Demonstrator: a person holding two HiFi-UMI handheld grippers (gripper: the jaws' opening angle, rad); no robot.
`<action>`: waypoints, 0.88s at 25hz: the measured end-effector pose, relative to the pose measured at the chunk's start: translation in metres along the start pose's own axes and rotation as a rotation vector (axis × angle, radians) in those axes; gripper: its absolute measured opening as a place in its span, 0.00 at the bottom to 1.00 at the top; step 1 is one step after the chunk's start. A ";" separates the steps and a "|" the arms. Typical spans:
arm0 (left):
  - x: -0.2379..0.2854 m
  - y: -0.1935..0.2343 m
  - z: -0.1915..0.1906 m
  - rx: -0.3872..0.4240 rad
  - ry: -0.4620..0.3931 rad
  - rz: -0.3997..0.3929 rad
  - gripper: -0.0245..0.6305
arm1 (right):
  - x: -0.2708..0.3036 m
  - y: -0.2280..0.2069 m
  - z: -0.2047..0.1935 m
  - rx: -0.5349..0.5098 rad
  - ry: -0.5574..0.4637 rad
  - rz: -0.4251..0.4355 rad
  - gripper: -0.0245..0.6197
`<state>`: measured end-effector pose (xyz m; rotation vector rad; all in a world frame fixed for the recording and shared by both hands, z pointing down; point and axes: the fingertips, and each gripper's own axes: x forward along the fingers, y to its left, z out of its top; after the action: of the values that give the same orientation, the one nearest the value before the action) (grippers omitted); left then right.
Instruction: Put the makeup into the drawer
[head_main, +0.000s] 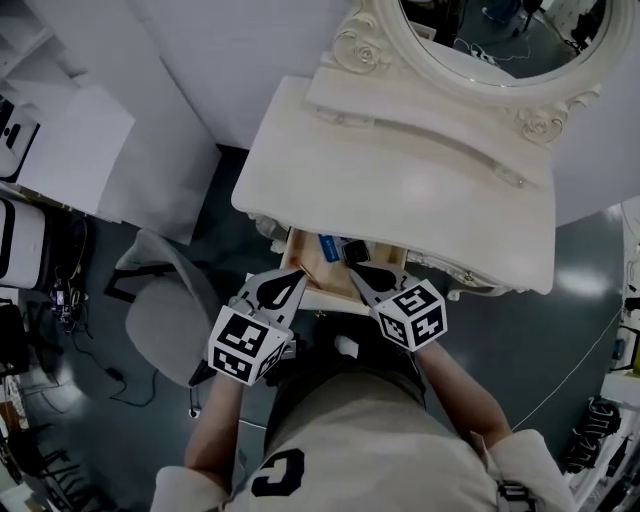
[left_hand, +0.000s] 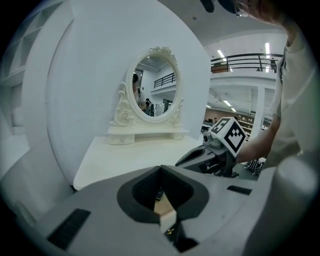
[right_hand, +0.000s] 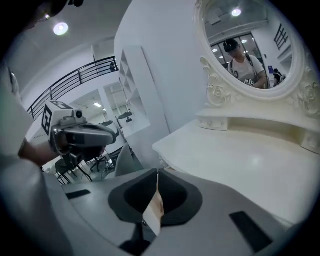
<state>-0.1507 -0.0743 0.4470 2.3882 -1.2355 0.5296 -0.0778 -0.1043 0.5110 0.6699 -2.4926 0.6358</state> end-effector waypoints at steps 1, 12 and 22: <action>-0.001 -0.004 0.002 -0.004 -0.010 -0.019 0.12 | -0.003 0.004 0.003 0.015 -0.009 -0.003 0.09; -0.016 -0.007 0.017 -0.024 -0.113 -0.060 0.12 | -0.030 0.027 0.058 -0.083 -0.151 -0.091 0.08; -0.005 -0.040 0.021 0.002 -0.118 -0.242 0.12 | -0.060 0.053 0.053 -0.029 -0.183 -0.057 0.08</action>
<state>-0.1172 -0.0598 0.4199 2.5555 -0.9719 0.3196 -0.0789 -0.0716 0.4209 0.8180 -2.6336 0.5377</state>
